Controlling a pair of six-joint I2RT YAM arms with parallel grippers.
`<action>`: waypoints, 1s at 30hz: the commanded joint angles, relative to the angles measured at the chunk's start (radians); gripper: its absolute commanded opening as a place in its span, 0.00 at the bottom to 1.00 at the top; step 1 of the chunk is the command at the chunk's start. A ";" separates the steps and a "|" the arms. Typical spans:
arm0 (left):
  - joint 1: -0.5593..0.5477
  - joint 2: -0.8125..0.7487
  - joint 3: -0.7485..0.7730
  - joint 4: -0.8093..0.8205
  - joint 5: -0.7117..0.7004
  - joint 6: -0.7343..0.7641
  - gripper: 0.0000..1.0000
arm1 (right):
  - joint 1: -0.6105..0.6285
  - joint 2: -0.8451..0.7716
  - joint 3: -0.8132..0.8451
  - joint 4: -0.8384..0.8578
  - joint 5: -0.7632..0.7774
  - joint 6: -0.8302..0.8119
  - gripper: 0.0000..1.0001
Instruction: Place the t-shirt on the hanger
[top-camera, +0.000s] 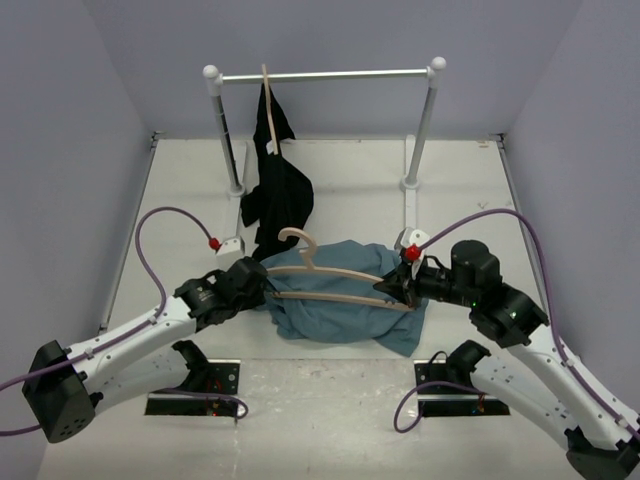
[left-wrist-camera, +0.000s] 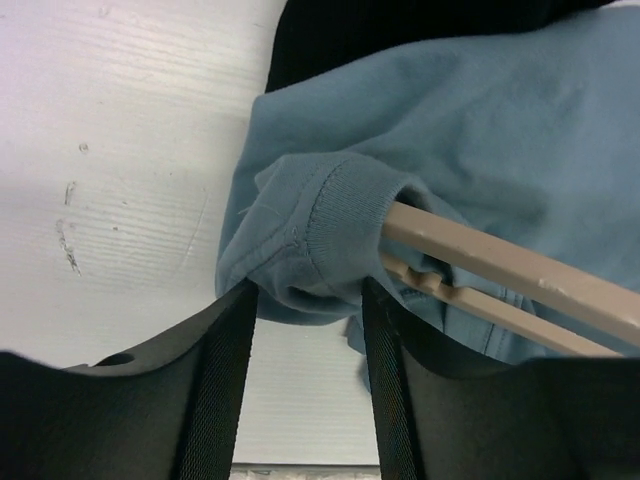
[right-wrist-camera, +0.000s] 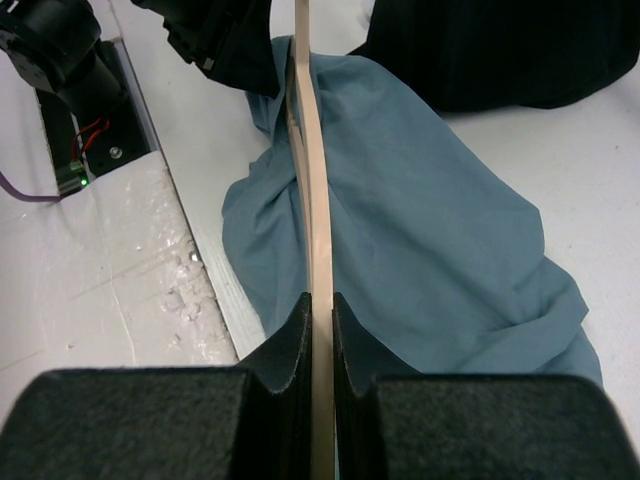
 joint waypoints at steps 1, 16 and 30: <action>0.003 0.003 0.016 0.041 -0.085 0.018 0.15 | -0.007 0.006 0.001 0.066 -0.034 0.003 0.00; 0.003 -0.039 0.246 0.008 0.043 0.310 0.00 | -0.086 -0.018 0.000 0.059 -0.189 -0.021 0.00; 0.003 -0.051 0.706 -0.145 0.516 0.724 0.00 | -0.159 0.053 0.134 0.201 -0.434 0.074 0.00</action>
